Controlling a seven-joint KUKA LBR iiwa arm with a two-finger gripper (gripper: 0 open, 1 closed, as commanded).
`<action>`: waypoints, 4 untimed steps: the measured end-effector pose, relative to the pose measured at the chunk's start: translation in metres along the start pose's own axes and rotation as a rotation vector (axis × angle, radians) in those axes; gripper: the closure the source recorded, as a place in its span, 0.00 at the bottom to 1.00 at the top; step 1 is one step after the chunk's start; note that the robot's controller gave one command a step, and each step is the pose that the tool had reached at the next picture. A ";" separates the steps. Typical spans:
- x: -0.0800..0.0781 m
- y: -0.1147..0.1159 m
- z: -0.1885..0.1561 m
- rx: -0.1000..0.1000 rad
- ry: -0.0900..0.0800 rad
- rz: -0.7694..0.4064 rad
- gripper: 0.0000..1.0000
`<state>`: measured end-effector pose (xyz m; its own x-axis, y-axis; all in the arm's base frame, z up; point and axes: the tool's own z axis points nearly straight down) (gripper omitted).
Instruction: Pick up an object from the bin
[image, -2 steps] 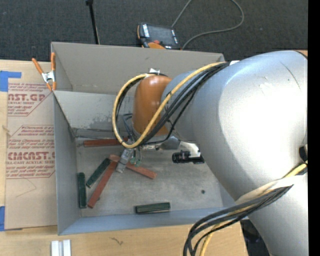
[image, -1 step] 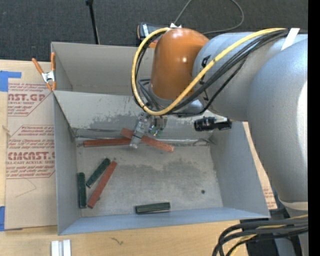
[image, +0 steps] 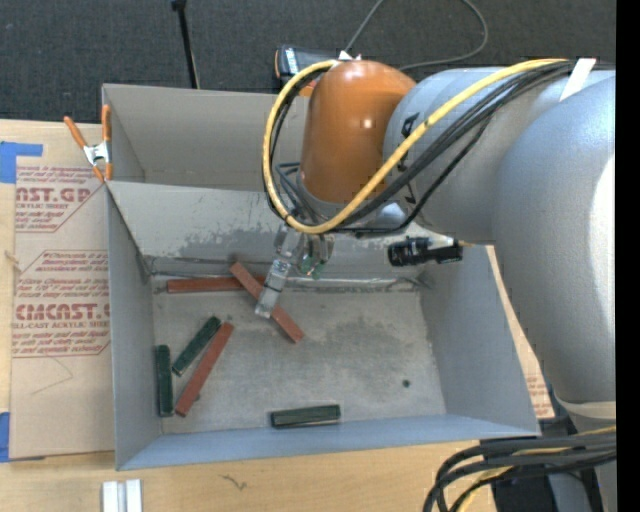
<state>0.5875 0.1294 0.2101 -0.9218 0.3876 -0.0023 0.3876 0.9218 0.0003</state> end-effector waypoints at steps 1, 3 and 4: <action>0.059 0.031 0.105 0.004 0.010 -0.018 0.00; 0.020 0.009 0.139 0.001 0.001 -0.630 0.00; 0.089 0.036 0.141 -0.003 0.004 -0.902 0.00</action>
Offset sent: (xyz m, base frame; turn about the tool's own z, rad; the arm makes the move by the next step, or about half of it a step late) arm -0.0387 0.0485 -0.0995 -0.0134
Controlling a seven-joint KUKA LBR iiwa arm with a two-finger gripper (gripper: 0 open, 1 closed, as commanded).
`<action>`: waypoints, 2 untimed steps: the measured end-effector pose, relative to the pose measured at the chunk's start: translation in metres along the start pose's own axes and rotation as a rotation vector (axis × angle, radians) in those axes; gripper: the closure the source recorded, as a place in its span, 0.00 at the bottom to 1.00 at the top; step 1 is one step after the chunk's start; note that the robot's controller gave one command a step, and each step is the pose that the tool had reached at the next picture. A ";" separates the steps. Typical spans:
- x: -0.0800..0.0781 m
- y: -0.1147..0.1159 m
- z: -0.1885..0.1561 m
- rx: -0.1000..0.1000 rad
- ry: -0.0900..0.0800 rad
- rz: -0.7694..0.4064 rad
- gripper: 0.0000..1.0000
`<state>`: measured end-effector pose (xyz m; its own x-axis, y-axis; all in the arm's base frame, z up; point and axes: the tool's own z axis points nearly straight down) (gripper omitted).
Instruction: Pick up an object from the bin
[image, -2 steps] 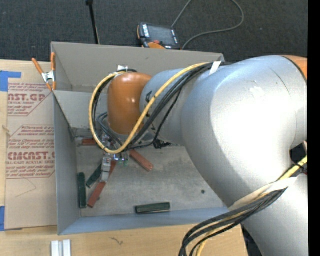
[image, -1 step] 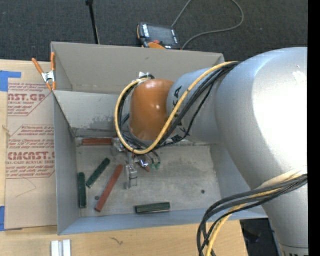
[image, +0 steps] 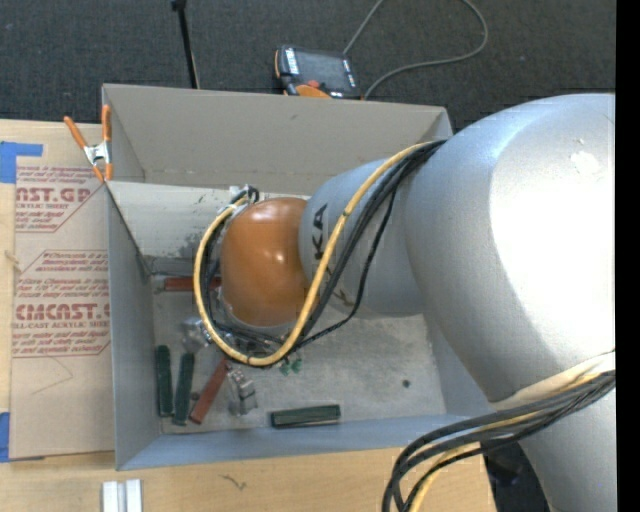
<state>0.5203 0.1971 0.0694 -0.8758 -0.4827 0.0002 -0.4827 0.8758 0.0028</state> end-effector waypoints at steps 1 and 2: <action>0.000 -0.002 0.000 0.001 -0.001 0.004 1.00; -0.001 -0.005 -0.143 0.005 -0.011 0.043 1.00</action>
Offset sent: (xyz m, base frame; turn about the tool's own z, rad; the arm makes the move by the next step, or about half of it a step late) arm 0.0000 0.0000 0.0000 0.0000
